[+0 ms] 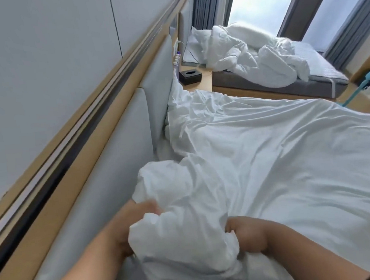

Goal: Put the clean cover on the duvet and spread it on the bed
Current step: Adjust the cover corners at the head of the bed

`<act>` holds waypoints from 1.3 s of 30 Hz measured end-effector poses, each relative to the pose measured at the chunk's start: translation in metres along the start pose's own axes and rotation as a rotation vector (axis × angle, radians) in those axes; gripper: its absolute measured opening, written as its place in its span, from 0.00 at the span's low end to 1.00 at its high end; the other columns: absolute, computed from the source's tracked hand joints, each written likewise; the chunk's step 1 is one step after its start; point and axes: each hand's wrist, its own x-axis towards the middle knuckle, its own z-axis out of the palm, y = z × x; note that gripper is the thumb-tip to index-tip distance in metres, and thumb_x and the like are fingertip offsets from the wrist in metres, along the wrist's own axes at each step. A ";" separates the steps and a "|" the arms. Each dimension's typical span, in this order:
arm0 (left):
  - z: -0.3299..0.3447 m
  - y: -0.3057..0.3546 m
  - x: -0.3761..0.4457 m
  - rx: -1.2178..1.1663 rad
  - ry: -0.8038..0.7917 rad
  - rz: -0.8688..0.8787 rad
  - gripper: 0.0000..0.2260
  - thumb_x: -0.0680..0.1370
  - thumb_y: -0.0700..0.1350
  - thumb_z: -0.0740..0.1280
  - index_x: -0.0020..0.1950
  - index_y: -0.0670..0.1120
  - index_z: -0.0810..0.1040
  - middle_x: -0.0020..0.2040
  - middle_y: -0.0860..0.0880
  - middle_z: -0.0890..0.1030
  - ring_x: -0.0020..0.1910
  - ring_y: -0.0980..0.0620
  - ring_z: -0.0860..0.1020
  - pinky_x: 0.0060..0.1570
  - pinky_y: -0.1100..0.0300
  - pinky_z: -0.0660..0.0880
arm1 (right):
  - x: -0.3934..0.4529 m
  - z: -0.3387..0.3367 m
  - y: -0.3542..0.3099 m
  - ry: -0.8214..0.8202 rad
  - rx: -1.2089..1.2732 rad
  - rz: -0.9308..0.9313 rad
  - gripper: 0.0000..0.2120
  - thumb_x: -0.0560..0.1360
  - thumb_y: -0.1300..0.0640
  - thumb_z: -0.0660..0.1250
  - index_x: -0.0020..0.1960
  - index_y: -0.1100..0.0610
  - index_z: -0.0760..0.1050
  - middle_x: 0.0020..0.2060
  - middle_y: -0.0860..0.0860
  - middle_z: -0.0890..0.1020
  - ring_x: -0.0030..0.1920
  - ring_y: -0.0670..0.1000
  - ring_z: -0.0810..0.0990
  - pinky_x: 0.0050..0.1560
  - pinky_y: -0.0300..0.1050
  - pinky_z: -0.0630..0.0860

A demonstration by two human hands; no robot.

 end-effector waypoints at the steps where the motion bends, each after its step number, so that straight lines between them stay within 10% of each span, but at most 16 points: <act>1: 0.003 -0.011 -0.001 -0.027 -0.103 0.010 0.02 0.63 0.39 0.70 0.32 0.45 0.82 0.32 0.46 0.81 0.29 0.52 0.80 0.28 0.62 0.75 | 0.005 0.010 0.004 -0.068 -0.132 0.083 0.14 0.70 0.66 0.70 0.56 0.60 0.82 0.59 0.58 0.83 0.62 0.59 0.80 0.60 0.52 0.78; 6: 0.028 -0.073 0.013 -0.037 -0.245 -0.135 0.17 0.67 0.37 0.64 0.52 0.46 0.86 0.48 0.41 0.86 0.46 0.41 0.85 0.41 0.52 0.80 | 0.018 0.049 0.029 -0.201 -0.426 0.177 0.18 0.72 0.56 0.71 0.61 0.53 0.80 0.60 0.54 0.82 0.59 0.56 0.79 0.57 0.46 0.74; 11: 0.043 -0.074 0.017 -0.007 -0.213 -0.209 0.13 0.61 0.41 0.67 0.43 0.42 0.83 0.40 0.43 0.81 0.37 0.46 0.79 0.38 0.55 0.74 | 0.010 0.040 0.035 0.274 0.407 0.163 0.10 0.73 0.54 0.67 0.53 0.56 0.80 0.50 0.53 0.85 0.49 0.53 0.82 0.54 0.54 0.80; 17: 0.072 -0.038 0.023 0.056 -0.108 -0.179 0.17 0.64 0.42 0.67 0.51 0.42 0.81 0.36 0.45 0.84 0.36 0.46 0.83 0.33 0.57 0.77 | 0.009 0.017 0.019 0.133 0.526 0.015 0.46 0.60 0.27 0.76 0.73 0.37 0.62 0.61 0.39 0.80 0.58 0.41 0.81 0.55 0.39 0.79; 25: 0.128 -0.019 0.011 0.090 0.138 -0.173 0.05 0.64 0.45 0.68 0.34 0.47 0.83 0.29 0.49 0.79 0.26 0.51 0.77 0.28 0.63 0.71 | 0.025 -0.038 0.037 0.266 0.022 -0.199 0.07 0.74 0.45 0.67 0.41 0.44 0.69 0.34 0.40 0.76 0.32 0.40 0.72 0.33 0.34 0.67; 32: 0.198 0.049 -0.009 -0.013 0.443 0.262 0.09 0.70 0.46 0.72 0.49 0.53 0.80 0.40 0.47 0.85 0.38 0.45 0.84 0.34 0.53 0.78 | 0.019 -0.105 0.070 0.541 0.893 -0.192 0.11 0.73 0.59 0.67 0.35 0.47 0.71 0.31 0.47 0.73 0.32 0.49 0.70 0.34 0.45 0.69; 37: 0.259 0.075 -0.021 0.318 -0.216 0.569 0.17 0.72 0.47 0.71 0.57 0.63 0.75 0.57 0.53 0.83 0.43 0.51 0.81 0.38 0.60 0.76 | 0.028 -0.125 0.087 0.388 1.190 -0.192 0.05 0.79 0.62 0.63 0.50 0.53 0.76 0.42 0.54 0.79 0.42 0.54 0.77 0.42 0.49 0.78; 39: 0.269 0.065 -0.012 0.450 -0.246 0.639 0.14 0.76 0.44 0.70 0.57 0.61 0.79 0.57 0.50 0.84 0.50 0.50 0.82 0.49 0.59 0.77 | 0.029 -0.122 0.092 0.310 1.246 -0.236 0.08 0.81 0.63 0.60 0.46 0.56 0.76 0.41 0.54 0.79 0.42 0.54 0.78 0.41 0.47 0.79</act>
